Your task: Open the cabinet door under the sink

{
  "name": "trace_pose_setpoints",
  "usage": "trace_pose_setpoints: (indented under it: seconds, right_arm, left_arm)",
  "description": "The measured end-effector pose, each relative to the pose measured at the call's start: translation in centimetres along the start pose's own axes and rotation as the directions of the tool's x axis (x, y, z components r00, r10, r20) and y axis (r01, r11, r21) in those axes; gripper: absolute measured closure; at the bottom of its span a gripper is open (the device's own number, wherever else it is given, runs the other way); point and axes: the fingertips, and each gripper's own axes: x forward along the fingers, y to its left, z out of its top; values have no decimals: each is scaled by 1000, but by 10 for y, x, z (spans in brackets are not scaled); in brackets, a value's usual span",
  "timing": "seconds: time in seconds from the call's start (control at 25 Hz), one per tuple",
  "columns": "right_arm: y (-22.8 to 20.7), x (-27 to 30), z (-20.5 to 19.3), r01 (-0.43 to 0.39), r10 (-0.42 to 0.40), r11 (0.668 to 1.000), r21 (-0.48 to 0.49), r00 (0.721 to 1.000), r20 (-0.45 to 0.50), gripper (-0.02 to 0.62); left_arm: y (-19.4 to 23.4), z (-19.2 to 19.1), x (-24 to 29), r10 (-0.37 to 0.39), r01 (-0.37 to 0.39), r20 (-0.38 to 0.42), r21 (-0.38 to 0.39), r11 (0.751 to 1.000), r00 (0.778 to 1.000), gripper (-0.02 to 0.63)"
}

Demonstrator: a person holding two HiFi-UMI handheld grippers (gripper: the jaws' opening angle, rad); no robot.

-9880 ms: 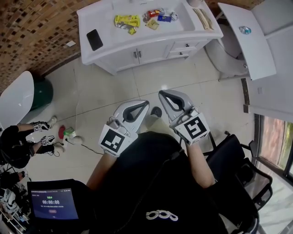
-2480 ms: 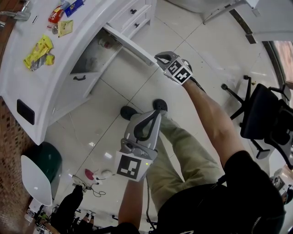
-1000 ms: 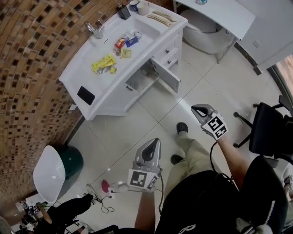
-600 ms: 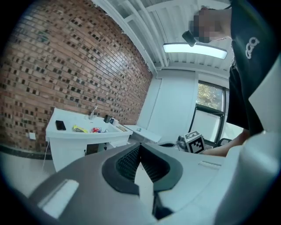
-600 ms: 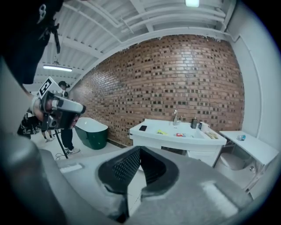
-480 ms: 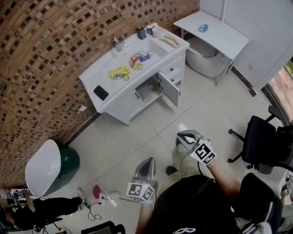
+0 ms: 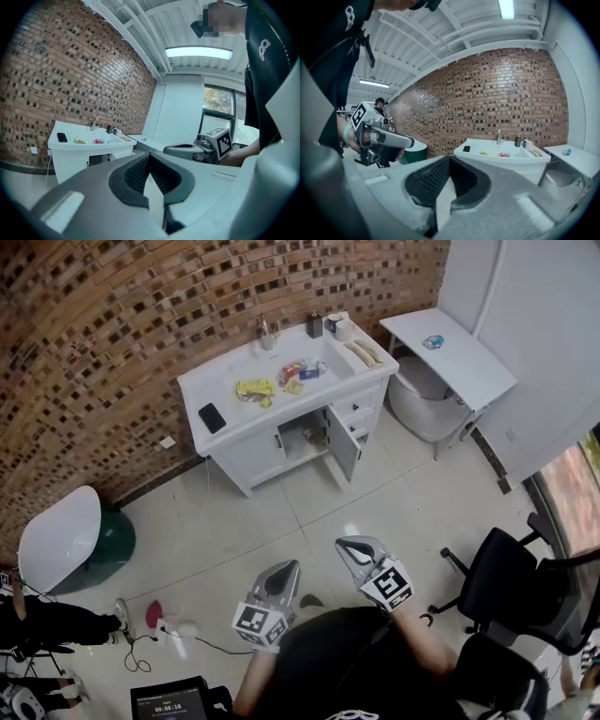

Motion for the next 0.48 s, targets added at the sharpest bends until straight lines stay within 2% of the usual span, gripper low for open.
trace_pose_setpoints:
  seconds: [0.2,0.32,0.48]
  right_arm:
    - [-2,-9,11,-87,87,996,-22,996,14,603]
    - [-10,-24,12,-127,129,990,-55,992,19,603]
    - [-29,-52,0,-118,118,992,-52,993,11,603]
  left_arm:
    - [-15,12,26,26,-26,36,1,1000,999,591]
    - [-40,14,51,-2,1,52,9,1000,999,591]
    - [-79,10,79,-56,55,43,25,998,998,591]
